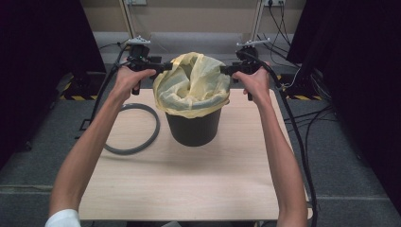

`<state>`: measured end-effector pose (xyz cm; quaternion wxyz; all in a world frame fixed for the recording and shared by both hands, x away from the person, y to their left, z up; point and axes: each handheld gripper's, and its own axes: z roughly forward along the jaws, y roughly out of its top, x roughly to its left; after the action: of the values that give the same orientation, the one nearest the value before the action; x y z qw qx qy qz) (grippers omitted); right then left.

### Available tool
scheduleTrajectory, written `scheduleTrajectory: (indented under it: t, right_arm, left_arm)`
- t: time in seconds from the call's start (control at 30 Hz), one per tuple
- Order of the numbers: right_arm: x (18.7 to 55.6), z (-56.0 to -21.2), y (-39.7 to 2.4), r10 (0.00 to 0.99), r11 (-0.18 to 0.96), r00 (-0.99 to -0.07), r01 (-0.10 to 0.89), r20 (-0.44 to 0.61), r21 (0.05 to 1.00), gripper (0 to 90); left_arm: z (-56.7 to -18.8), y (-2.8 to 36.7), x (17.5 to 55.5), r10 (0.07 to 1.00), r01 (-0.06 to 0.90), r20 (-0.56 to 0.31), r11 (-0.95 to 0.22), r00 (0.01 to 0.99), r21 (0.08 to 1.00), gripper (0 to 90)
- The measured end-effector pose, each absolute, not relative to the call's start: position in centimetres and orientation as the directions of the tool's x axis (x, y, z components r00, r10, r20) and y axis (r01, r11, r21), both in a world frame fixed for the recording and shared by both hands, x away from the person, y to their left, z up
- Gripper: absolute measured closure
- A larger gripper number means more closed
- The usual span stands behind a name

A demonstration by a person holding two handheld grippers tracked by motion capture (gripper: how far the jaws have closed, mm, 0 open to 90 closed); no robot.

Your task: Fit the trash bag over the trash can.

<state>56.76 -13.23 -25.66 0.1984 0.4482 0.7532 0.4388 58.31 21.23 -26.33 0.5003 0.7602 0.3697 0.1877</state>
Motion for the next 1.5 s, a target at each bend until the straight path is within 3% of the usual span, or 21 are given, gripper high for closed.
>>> scheduleTrajectory:
  t: [0.07, 0.13, 0.27, 0.5, 0.73, 1.23, 1.5]
  right_arm:
    - [56.1, -25.6, -13.1, 0.847, 0.225, -0.524, 0.497, 0.083, 0.838, 42.0]
    - [55.6, -25.6, -13.1, 0.844, 0.238, -0.532, 0.493, 0.073, 0.837, 41.1]
    - [54.4, -25.9, -13.4, 0.831, 0.25, -0.551, 0.491, 0.075, 0.835, 40.3]
    - [52.0, -26.2, -14.3, 0.808, 0.274, -0.586, 0.468, 0.063, 0.84, 40.2]
    - [49.2, -26.5, -15.1, 0.781, 0.282, -0.621, 0.452, 0.071, 0.846, 39.6]
    - [44.9, -27.8, -13.1, 0.705, 0.348, -0.707, 0.416, 0.059, 0.84, 37.0]
    - [44.3, -29.2, -11.8, 0.701, 0.36, -0.709, 0.435, 0.068, 0.826, 29.0]
  left_arm:
    - [-26.5, 21.1, 58.5, 0.738, 0.363, -0.077, -0.236, 0.671, 0.901, 64.9]
    - [-26.7, 21.2, 58.6, 0.751, 0.36, -0.074, -0.225, 0.656, 0.905, 77.7]
    - [-27.1, 22.7, 59.1, 0.795, 0.347, -0.028, -0.233, 0.606, 0.908, 86.2]
    - [-29.8, 26.1, 59.3, 0.825, 0.388, -0.072, -0.184, 0.56, 0.903, 88.1]
    - [-32.8, 27.3, 57.8, 0.801, 0.388, -0.105, -0.167, 0.589, 0.906, 88.1]
    - [-34.1, 26.3, 50.8, 0.748, 0.25, 0.009, -0.233, 0.663, 0.94, 88.1]
    - [-34.0, 25.0, 48.0, 0.74, 0.224, 0.049, -0.265, 0.671, 0.938, 87.9]
